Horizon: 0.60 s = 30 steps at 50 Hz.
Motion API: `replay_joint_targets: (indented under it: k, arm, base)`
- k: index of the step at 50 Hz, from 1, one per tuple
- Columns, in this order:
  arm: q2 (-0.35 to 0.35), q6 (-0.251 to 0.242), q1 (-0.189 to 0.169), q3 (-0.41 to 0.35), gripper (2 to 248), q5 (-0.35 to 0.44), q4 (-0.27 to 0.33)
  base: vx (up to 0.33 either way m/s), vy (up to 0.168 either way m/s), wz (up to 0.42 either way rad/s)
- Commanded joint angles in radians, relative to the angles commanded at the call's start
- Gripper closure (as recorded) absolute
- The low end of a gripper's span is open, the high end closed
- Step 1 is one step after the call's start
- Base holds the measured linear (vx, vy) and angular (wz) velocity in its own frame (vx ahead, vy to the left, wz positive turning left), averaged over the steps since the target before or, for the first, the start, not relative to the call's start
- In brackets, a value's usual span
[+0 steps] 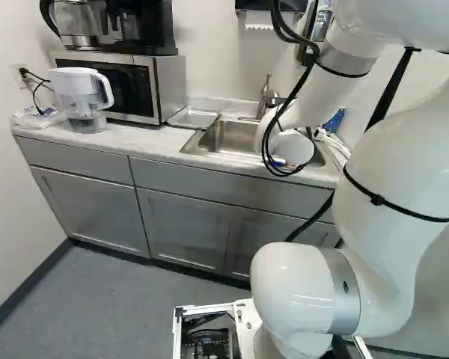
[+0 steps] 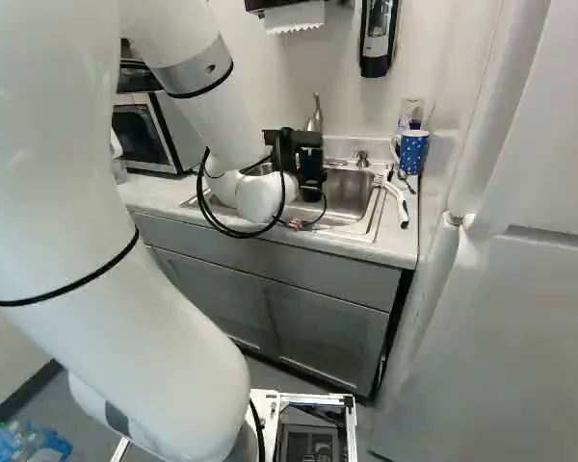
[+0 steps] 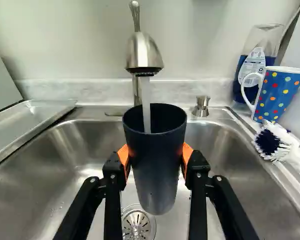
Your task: Rinse the cup and place it in the tray
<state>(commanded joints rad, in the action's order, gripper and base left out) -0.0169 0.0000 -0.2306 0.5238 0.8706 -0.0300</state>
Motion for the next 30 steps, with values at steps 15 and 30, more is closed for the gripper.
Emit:
replay_joint_targets:
  k: [15, 30]
  arm:
    - [0.0, 0.0, 0.0, 0.0, 129, 0.0, 0.0]
    - [0.0, 0.0, 0.0, 0.0, 129, 0.0, 0.0]
  base:
    - [0.0, 0.0, 0.0]
    - [0.0, 0.0, 0.0]
